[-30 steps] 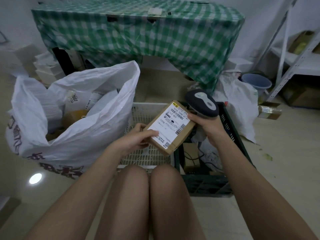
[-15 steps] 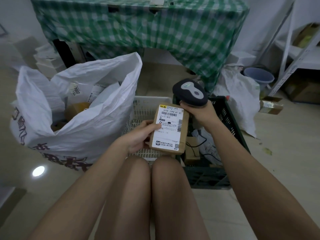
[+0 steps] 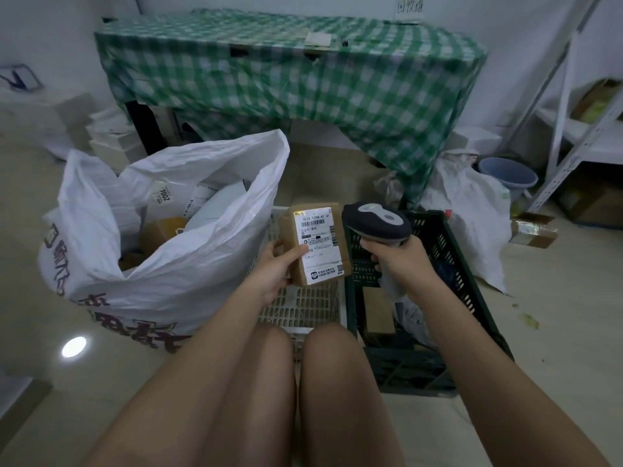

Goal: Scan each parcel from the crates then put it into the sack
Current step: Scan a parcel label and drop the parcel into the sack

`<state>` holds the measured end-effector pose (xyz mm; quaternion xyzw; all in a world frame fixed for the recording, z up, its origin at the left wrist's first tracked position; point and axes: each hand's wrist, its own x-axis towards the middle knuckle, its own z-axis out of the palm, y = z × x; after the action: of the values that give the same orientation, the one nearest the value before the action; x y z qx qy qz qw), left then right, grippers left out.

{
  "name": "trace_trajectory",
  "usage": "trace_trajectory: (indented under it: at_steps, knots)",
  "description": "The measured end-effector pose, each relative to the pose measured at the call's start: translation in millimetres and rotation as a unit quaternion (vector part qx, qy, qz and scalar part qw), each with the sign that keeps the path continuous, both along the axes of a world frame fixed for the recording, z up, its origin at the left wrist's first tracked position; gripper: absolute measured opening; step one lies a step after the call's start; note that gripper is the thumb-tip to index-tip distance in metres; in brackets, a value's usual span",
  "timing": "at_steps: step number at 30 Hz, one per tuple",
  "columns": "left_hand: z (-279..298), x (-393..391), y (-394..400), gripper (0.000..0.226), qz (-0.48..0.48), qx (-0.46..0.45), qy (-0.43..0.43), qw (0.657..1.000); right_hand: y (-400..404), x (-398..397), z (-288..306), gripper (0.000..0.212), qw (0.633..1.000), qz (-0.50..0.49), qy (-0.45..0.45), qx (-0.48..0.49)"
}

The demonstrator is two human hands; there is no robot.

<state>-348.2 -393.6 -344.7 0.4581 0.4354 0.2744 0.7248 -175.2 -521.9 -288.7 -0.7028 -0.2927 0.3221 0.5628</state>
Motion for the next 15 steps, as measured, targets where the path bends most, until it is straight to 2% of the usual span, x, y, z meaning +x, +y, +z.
trace_trajectory:
  at_steps: [5,15]
  knots:
    - [0,1,4,0.07,0.009,0.001,-0.015,1.0,-8,-14,8,0.012,1.0,0.028,0.003,0.001]
    - [-1,5,3,0.07,0.008,0.018,-0.024,1.0,-16,-25,9,0.012,0.999,0.038,-0.028,-0.017]
